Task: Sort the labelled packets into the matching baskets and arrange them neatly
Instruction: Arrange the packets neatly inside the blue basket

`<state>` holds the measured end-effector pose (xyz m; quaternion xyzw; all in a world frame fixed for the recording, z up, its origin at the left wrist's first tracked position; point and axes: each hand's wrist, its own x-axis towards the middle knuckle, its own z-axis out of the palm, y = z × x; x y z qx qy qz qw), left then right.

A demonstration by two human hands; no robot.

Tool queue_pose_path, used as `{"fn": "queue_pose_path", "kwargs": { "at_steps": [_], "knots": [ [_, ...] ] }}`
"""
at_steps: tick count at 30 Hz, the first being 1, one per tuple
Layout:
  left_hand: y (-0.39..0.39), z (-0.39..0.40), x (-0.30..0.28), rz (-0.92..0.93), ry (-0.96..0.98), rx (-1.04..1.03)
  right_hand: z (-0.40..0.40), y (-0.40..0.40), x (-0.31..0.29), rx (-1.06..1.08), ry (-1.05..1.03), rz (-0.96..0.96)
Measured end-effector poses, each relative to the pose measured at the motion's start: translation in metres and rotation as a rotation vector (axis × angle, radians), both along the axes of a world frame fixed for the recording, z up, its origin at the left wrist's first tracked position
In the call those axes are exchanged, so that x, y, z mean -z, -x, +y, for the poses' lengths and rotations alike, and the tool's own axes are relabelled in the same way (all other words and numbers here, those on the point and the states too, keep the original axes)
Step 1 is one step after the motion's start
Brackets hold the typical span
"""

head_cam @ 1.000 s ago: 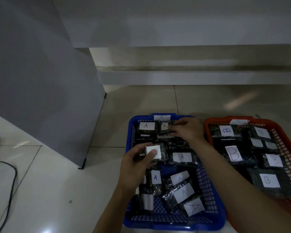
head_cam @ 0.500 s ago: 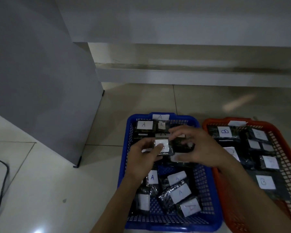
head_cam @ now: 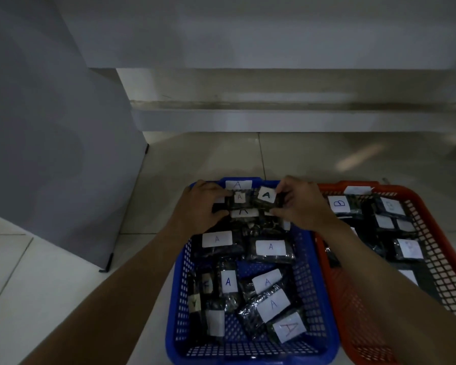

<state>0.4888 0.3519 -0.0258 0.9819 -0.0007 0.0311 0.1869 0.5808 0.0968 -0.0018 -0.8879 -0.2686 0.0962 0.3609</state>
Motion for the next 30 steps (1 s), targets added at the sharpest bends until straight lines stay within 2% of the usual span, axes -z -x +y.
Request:
{"fn": "queue_pose_path", "kwargs": {
  "at_steps": [3, 9, 15, 20, 23, 25, 27, 28, 30],
  "knots": [
    [-0.002, 0.005, 0.002, -0.053, -0.044, 0.010, 0.004, -0.007, 0.006, -0.020, 0.031, -0.030],
    [0.001, 0.009, 0.005, -0.088, 0.173, 0.054, 0.005, -0.013, 0.017, -0.023, 0.065, -0.144],
    [-0.003, 0.016, -0.003, 0.057, 0.385, 0.100, 0.007, -0.012, 0.026, 0.009, 0.093, -0.210],
    [-0.004, 0.021, -0.004, 0.110, 0.456, 0.115, 0.007, -0.006, 0.014, 0.020, 0.079, -0.209],
    [0.001, 0.017, -0.006, 0.054, 0.481, 0.120, 0.004, 0.022, -0.013, 0.044, 0.022, -0.142],
    [0.011, 0.009, -0.009, -0.026, 0.476, 0.096, -0.005, 0.053, -0.027, -0.076, 0.148, 0.023],
    [0.028, -0.006, -0.016, -0.116, 0.504, 0.033, -0.017, 0.086, -0.025, -0.310, 0.346, 0.136],
    [0.040, -0.015, -0.020, -0.147, 0.539, -0.005, -0.022, 0.101, -0.019, -0.411, 0.429, 0.142],
    [0.067, -0.035, -0.024, -0.168, 0.616, -0.056, -0.030, 0.123, -0.001, -0.523, 0.590, 0.035]
  ]
}}
